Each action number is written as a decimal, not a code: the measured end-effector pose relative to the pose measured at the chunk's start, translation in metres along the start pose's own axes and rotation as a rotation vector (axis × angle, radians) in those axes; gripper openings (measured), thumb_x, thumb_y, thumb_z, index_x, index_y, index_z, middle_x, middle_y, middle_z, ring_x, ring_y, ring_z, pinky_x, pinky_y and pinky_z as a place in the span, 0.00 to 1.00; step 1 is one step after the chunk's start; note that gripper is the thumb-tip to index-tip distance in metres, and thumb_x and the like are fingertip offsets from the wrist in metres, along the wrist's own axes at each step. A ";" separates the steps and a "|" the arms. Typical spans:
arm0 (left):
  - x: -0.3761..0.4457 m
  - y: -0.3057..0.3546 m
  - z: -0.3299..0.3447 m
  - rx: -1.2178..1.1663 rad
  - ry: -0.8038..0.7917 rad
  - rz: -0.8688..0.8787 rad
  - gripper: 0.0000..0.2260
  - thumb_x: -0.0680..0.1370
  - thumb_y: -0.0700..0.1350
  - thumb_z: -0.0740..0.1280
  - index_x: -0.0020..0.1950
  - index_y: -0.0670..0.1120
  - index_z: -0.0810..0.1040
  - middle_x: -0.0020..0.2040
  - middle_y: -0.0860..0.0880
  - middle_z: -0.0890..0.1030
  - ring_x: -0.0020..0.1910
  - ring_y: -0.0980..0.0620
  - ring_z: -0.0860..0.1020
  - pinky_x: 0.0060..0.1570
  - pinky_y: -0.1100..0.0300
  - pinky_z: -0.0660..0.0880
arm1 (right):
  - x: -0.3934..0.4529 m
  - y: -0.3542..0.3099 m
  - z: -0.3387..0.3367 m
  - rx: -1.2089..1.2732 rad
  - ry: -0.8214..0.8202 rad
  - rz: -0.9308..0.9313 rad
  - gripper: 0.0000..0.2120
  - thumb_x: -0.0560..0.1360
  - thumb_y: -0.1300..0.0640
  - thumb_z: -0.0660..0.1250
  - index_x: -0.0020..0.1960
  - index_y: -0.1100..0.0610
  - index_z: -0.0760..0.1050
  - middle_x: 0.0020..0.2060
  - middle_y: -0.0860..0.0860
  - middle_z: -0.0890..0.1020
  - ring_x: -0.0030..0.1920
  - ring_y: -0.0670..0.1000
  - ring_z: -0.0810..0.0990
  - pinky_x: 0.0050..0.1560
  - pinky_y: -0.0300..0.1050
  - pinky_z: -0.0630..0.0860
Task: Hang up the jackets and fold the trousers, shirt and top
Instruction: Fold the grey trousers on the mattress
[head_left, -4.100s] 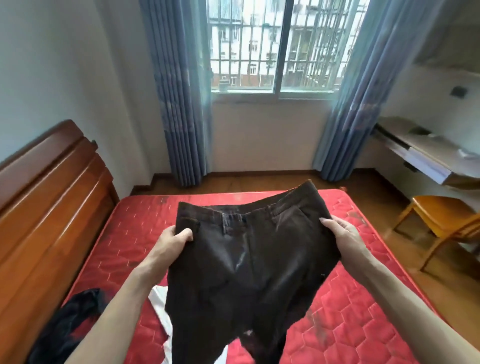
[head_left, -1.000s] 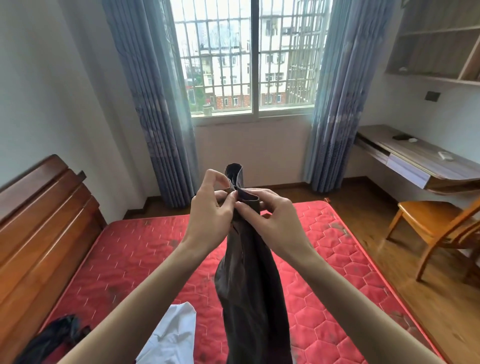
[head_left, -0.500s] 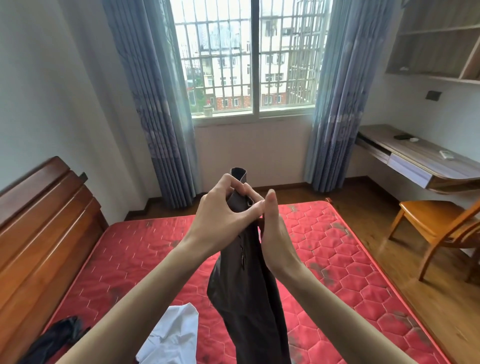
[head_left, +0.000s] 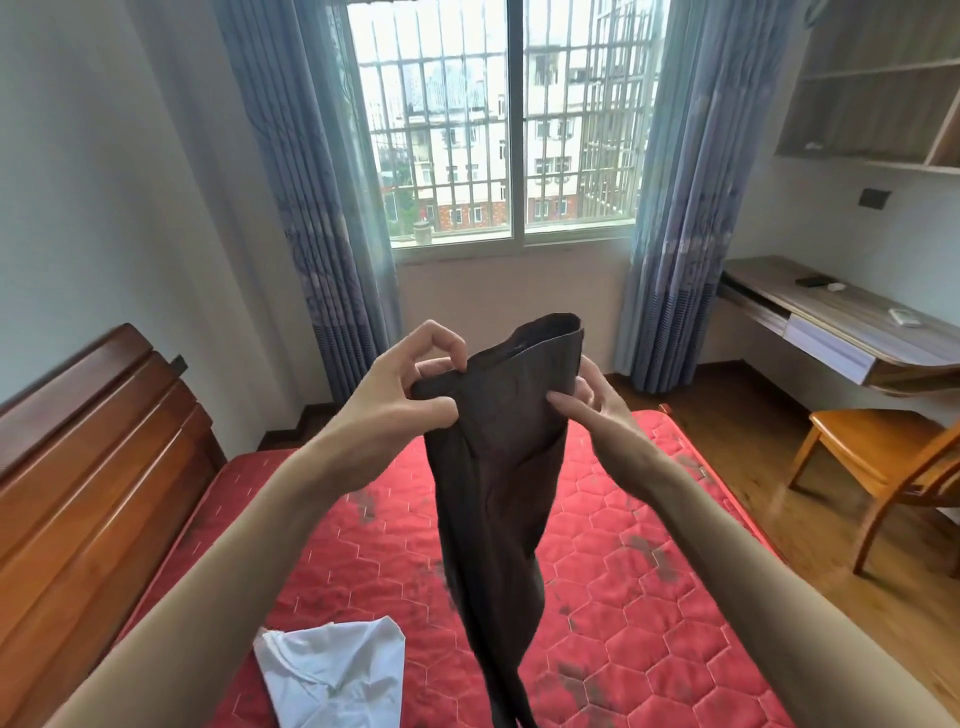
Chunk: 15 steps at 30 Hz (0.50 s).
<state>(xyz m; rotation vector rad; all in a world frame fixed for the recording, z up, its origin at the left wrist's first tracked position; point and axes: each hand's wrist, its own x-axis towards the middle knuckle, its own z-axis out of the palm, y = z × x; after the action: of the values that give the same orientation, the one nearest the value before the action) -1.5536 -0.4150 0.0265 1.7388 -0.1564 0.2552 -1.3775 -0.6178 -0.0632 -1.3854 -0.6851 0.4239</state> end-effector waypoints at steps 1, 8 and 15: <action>0.001 0.004 -0.007 -0.012 -0.038 -0.035 0.15 0.69 0.32 0.66 0.54 0.44 0.71 0.48 0.44 0.79 0.40 0.45 0.72 0.36 0.57 0.75 | 0.003 -0.007 -0.006 0.035 -0.068 0.008 0.33 0.72 0.45 0.80 0.74 0.43 0.73 0.69 0.51 0.81 0.70 0.51 0.79 0.66 0.44 0.77; -0.003 -0.004 -0.031 0.283 0.008 -0.080 0.07 0.79 0.35 0.70 0.54 0.45 0.82 0.51 0.47 0.82 0.44 0.47 0.81 0.44 0.53 0.82 | 0.013 -0.032 0.001 -0.001 0.032 -0.152 0.20 0.67 0.45 0.84 0.56 0.52 0.87 0.53 0.53 0.88 0.54 0.52 0.88 0.50 0.41 0.83; 0.000 -0.020 -0.030 0.587 0.074 0.140 0.10 0.82 0.50 0.71 0.48 0.44 0.76 0.41 0.44 0.76 0.40 0.40 0.75 0.39 0.43 0.75 | 0.002 -0.038 0.002 -0.177 0.075 -0.240 0.14 0.73 0.46 0.80 0.56 0.50 0.86 0.52 0.50 0.89 0.54 0.51 0.88 0.51 0.45 0.85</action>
<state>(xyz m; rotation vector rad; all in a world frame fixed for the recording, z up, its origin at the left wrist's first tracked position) -1.5515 -0.3823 0.0127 2.2988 -0.1584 0.5049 -1.3819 -0.6214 -0.0255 -1.4560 -0.8312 0.1227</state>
